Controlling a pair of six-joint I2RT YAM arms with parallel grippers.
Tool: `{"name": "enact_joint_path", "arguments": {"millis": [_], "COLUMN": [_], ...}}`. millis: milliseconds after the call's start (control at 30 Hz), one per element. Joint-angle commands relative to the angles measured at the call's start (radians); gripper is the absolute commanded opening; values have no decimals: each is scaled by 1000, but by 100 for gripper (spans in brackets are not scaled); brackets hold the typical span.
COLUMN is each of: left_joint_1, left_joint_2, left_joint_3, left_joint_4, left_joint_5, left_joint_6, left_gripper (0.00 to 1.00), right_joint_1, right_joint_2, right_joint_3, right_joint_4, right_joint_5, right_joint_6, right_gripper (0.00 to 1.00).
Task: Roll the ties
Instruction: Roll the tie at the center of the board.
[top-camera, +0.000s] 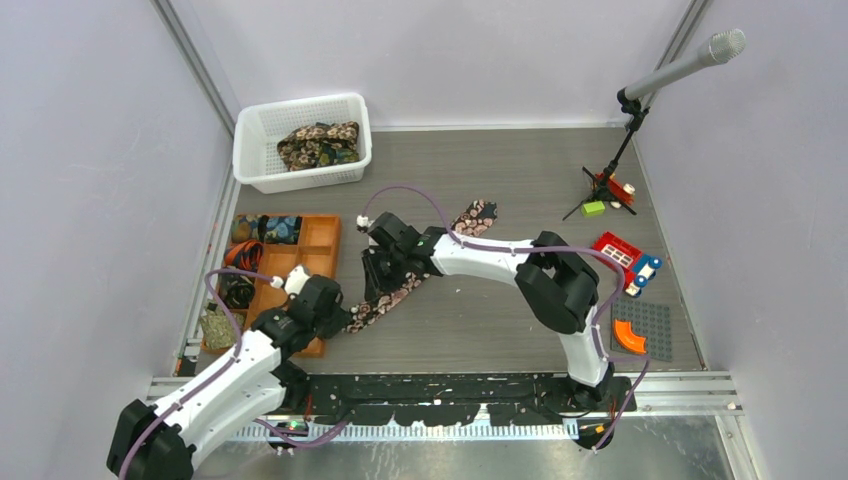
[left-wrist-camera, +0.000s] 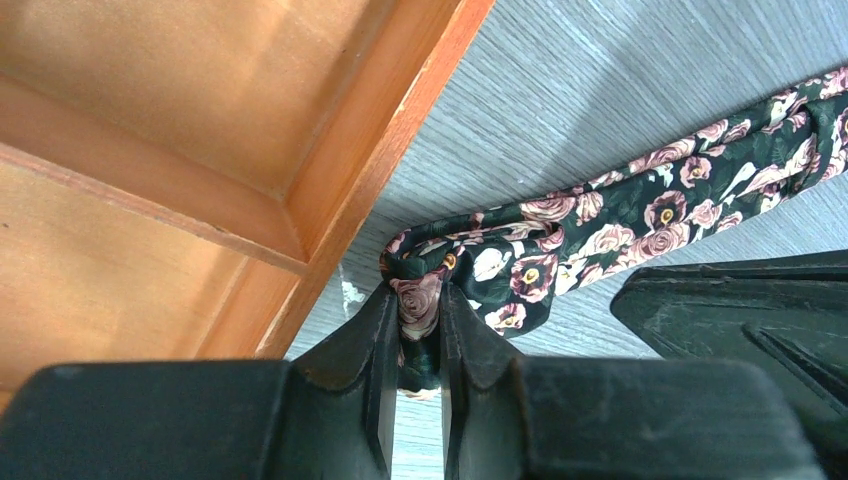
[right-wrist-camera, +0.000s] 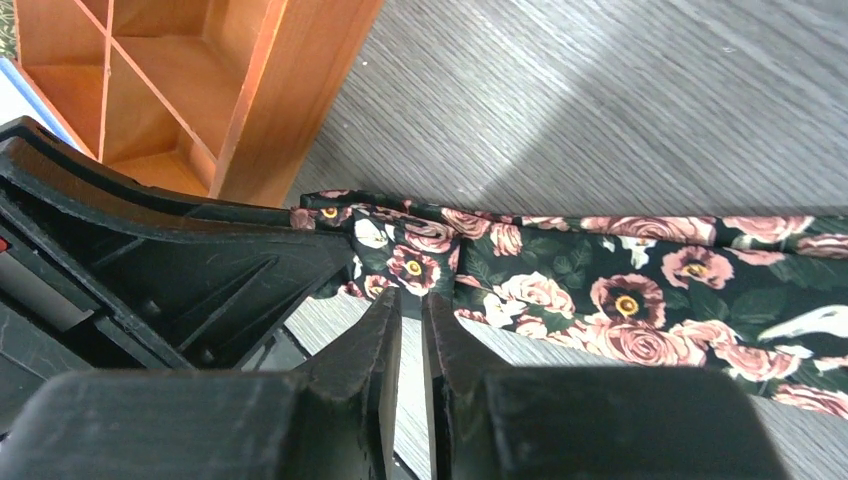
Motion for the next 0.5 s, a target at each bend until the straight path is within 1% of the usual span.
{"name": "enact_joint_path", "arguments": {"millis": [0,200,467], "left_joint_1": [4,5,4], "left_joint_2": [-22,-45,-61], "left_joint_3": [42,59,79], "left_joint_4": [-56,-85,-115], "left_joint_5": [-27,-30,-31], "left_joint_6": [-3,-6,-7], "left_gripper": [0,0,0], "right_joint_1": [12,23,33], "right_joint_2": [24,58,82], "right_joint_3": [40,38,29], "right_joint_4": [44,59,80], "right_joint_5": [-22,-30,-36], "right_joint_6": [22,33,46], "right_gripper": [18,14,13]}}
